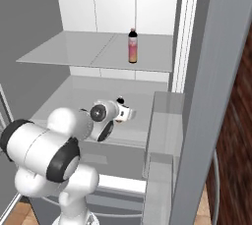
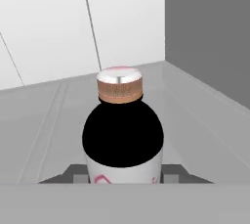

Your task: Open the fridge, grab two sodas, and place both sodas inside the bowl with ice on the dining counter.

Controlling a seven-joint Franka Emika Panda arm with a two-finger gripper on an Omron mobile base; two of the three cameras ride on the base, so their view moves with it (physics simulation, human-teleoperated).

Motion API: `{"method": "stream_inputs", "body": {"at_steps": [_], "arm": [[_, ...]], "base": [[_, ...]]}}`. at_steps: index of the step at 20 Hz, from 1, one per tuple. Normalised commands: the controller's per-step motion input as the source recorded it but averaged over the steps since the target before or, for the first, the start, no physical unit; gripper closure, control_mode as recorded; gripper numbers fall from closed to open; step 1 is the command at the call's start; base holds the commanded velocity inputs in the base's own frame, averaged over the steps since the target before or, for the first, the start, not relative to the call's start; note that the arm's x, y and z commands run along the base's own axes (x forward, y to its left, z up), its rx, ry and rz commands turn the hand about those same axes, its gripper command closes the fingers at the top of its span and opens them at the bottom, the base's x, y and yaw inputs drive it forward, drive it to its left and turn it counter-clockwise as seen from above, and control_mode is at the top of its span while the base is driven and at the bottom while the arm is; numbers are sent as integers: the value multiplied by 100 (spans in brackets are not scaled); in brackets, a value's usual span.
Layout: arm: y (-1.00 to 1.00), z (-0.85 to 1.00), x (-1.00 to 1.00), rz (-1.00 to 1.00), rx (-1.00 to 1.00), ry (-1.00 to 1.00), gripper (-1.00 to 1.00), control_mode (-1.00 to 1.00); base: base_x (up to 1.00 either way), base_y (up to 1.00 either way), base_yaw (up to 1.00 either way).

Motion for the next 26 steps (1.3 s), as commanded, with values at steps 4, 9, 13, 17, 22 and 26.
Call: {"method": "stream_inputs", "body": {"at_steps": [4,9,13,17,22,26], "arm": [[2,6,-70,3,2,-1,100,-100],[2,19,-62,5,2,0,100,-100],[8,57,-29,2,0,7,100,-100],[16,41,-31,0,0,18,100,-100],[12,16,-68,1,0,13,100,-100],[11,1,-96,0,0,3,100,-100]], "base": [[0,0,0],[0,0,0],[0,0,0],[0,0,0],[0,0,0],[0,0,0]]}}
